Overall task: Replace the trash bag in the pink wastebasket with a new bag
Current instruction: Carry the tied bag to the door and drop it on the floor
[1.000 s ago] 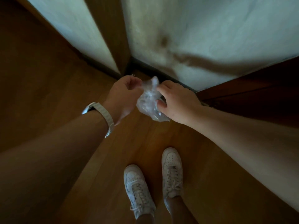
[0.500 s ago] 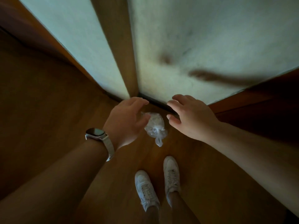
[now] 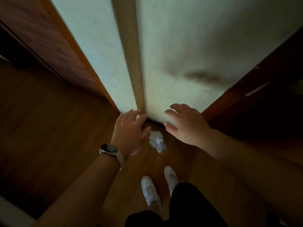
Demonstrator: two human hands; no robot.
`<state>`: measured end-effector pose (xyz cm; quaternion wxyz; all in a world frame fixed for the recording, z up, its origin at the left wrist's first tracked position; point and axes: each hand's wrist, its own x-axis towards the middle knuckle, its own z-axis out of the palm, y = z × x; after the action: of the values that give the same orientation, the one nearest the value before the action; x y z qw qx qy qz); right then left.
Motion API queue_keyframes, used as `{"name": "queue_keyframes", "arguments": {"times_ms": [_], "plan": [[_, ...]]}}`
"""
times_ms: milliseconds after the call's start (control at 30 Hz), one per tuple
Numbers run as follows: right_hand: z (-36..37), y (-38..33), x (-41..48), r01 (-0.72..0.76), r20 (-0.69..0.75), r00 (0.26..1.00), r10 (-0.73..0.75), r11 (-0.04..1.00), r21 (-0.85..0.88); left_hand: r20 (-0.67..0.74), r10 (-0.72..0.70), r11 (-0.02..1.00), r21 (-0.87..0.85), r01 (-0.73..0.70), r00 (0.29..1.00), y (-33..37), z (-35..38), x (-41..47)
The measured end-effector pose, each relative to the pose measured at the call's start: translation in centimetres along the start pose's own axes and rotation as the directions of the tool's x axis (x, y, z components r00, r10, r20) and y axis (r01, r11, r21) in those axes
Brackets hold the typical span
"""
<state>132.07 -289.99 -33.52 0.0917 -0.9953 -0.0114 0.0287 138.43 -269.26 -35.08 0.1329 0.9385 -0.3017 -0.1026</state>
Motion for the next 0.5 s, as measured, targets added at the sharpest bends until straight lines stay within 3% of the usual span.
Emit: {"name": "queue_keyframes", "arguments": {"times_ms": [200, 500], "plan": [[-5.6, -1.9, -2.9, 0.056, 0.042, 0.997, -0.057, 0.998, 0.041, -0.078, -0.149, 0.989, -0.019, 0.147, 0.986, 3.9, -4.9, -4.6], [-12.8, -2.9, -4.2, 0.336, 0.014, 0.941, -0.338, 0.94, 0.064, -0.214, -0.353, 0.93, 0.024, 0.366, 0.911, 8.8, -10.0, -9.2]]}}
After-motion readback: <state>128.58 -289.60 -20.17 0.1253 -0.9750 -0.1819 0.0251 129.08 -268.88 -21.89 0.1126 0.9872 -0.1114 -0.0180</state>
